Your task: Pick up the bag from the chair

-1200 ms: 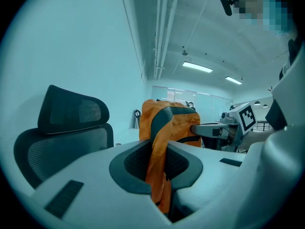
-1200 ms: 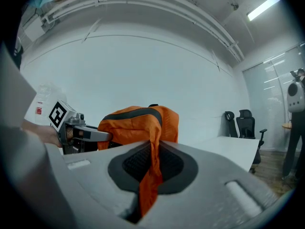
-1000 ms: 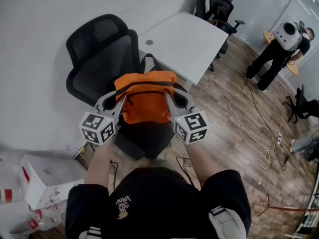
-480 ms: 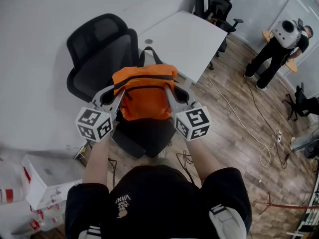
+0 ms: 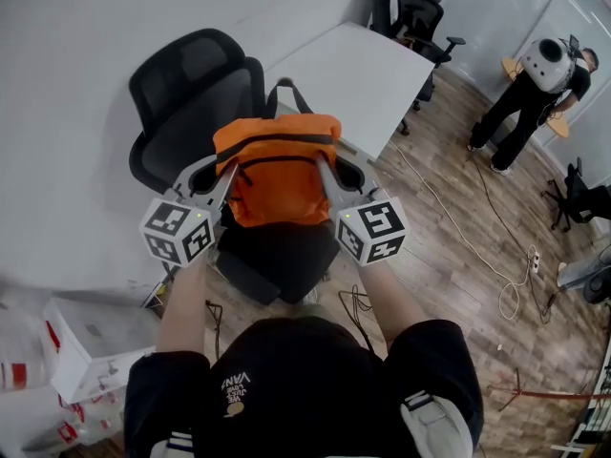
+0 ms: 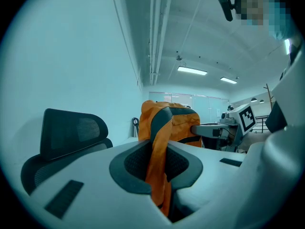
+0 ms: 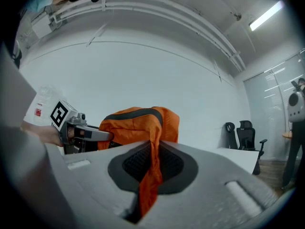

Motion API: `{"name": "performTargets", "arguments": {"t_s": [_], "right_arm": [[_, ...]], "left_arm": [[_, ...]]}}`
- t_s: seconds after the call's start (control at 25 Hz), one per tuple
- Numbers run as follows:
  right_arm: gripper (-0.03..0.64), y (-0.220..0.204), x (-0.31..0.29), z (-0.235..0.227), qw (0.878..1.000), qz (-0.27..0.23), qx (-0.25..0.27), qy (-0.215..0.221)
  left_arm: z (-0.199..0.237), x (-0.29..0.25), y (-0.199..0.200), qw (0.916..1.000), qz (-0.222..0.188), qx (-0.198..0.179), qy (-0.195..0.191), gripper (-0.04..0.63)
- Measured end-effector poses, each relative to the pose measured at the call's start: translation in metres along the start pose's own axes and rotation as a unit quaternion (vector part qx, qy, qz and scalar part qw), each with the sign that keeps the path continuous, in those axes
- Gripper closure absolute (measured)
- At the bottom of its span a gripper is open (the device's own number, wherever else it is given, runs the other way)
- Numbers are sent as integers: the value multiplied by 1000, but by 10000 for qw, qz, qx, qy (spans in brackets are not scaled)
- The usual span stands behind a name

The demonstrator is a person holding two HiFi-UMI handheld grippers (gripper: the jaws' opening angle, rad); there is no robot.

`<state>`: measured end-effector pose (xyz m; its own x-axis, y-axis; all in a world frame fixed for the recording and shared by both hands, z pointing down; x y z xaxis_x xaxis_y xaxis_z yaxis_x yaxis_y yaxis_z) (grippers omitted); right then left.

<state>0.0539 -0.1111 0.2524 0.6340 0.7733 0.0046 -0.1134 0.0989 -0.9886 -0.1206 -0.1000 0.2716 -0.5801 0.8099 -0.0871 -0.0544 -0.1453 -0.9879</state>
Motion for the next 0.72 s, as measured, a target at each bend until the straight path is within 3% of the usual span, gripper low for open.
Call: {"name": "performTargets", "arguments": {"t_s": [0.72], "right_arm": [[601, 19, -4, -5, 9999, -116, 98, -39]], "left_arm": [[-1, 0, 21, 9999, -79, -101, -39, 543]]}}
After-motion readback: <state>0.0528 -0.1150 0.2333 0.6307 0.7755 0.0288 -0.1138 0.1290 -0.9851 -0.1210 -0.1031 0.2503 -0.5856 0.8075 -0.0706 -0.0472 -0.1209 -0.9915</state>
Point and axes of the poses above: the fingertips, and each gripper's own axes: x backward along the fingers, z to its left, y out of its top, the point moved 2 cm from there along x, backward along the fingers, and after that the axes turned 5 degrees about x, right-handed, at the moved point
